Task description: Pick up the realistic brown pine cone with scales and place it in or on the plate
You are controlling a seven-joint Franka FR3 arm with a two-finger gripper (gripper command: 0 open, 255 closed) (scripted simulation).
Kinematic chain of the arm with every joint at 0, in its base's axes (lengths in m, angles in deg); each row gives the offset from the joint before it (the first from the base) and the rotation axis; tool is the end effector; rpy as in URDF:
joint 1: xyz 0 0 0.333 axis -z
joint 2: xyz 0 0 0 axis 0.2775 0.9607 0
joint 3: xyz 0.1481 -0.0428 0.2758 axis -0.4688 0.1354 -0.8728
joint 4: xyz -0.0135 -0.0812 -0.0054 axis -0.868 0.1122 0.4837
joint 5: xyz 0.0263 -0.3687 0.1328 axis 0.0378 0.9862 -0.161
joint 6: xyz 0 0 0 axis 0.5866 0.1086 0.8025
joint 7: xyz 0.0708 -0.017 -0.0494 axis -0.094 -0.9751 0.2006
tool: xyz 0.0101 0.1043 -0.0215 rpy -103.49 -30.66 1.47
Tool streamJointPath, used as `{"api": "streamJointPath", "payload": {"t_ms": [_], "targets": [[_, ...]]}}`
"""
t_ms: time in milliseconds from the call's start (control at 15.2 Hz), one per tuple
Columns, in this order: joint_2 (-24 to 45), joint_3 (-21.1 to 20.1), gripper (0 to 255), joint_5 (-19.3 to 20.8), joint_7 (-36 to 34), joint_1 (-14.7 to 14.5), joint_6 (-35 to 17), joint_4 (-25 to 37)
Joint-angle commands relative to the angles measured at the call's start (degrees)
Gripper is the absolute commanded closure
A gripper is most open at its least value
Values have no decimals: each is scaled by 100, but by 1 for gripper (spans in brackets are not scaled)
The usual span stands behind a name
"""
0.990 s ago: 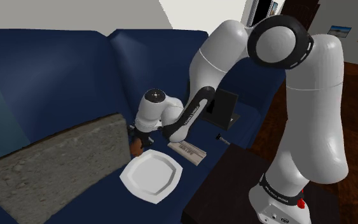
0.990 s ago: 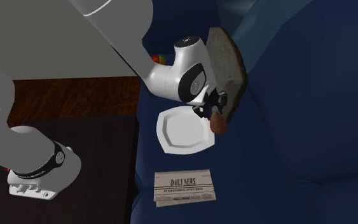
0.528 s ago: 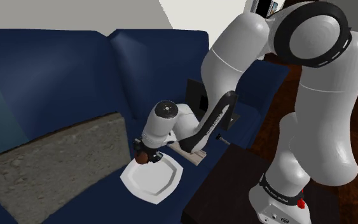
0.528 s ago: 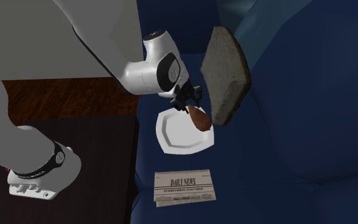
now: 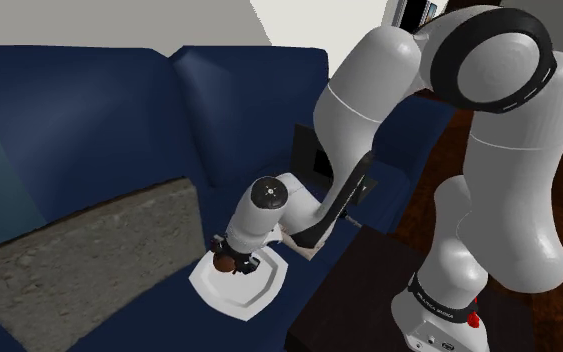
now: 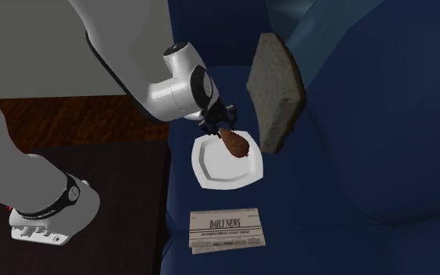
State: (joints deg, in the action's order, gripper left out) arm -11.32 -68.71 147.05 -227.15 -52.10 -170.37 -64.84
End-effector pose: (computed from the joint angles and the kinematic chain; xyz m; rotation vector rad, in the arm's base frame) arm 0.4126 0.2386 0.1893 -2.2894 1.7495 -0.4544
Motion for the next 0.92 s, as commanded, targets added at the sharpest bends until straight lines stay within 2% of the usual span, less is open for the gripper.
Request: {"api": "streamJointPath", "payload": {"t_ms": [0,264,330,462,528,594,660,792,858], "targets": [[241,222,255,349,-416,-160,-68,87],[672,599,255,931,-1115,-491,-335,325],[813,886,255,929,-1202,-773,-483,366],[1152,1567,255,680,-1202,-1460,-867,409],[1195,1634,255,650,-1202,-1527,-911,414],[1069,1412,255,679,-1142,-1308,-785,389],[1069,1413,0,679,-1142,-1308,-785,389],[381,-2205,0,-1817,3414,2588,103,-74],[374,-3777,0,-2814,5194,4236,717,-44]]}}
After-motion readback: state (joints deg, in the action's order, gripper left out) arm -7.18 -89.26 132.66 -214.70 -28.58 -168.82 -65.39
